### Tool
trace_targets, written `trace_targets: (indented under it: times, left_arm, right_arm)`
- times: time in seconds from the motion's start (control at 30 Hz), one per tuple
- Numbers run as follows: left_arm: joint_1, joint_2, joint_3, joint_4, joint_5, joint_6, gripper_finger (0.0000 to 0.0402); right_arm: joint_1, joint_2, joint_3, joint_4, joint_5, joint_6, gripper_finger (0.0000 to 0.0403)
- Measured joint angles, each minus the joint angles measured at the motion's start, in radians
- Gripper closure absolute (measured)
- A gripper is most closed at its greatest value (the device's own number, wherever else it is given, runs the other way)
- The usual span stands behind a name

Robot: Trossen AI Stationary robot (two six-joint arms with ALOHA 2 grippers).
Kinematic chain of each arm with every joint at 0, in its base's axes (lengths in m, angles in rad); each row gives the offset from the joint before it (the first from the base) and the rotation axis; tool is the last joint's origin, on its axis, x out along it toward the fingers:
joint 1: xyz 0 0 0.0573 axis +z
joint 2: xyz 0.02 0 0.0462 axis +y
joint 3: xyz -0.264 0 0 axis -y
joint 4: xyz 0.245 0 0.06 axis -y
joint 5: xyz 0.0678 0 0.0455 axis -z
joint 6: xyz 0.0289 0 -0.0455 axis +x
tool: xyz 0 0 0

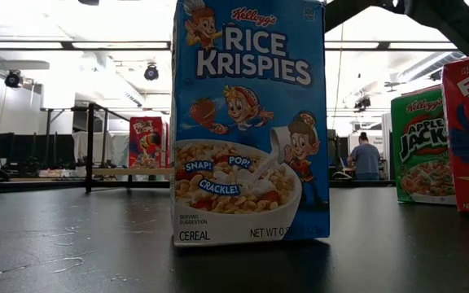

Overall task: Stack cereal on shelf
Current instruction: Put the top green cereal box on the shelf

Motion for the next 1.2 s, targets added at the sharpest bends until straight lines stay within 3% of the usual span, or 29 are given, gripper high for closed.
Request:
trace_targets:
  times: [0.33, 0.93, 1.07, 1.2]
  left_arm:
    - [0.0, 0.0, 0.0, -0.005, 0.0, 0.0, 0.0402]
    - [0.0, 0.0, 0.0, -0.006, 0.001, 0.0, 0.0402]
    - [0.0, 0.0, 0.0, -0.006, 0.001, 0.0, 0.0402]
    - [0.0, 0.0, 0.0, -0.008, 0.001, 0.0, 0.0402]
  right_arm:
    - [0.004, -0.029, -0.002, -0.033, -0.001, -0.011, 0.0199]
    - [0.002, -0.005, -0.002, 0.001, -0.001, 0.012, 0.0117]
    - [0.004, 0.002, -0.002, 0.002, -0.001, -0.003, 0.0127]
    - [0.004, 0.002, -0.002, 0.003, -0.002, -0.01, 0.0163]
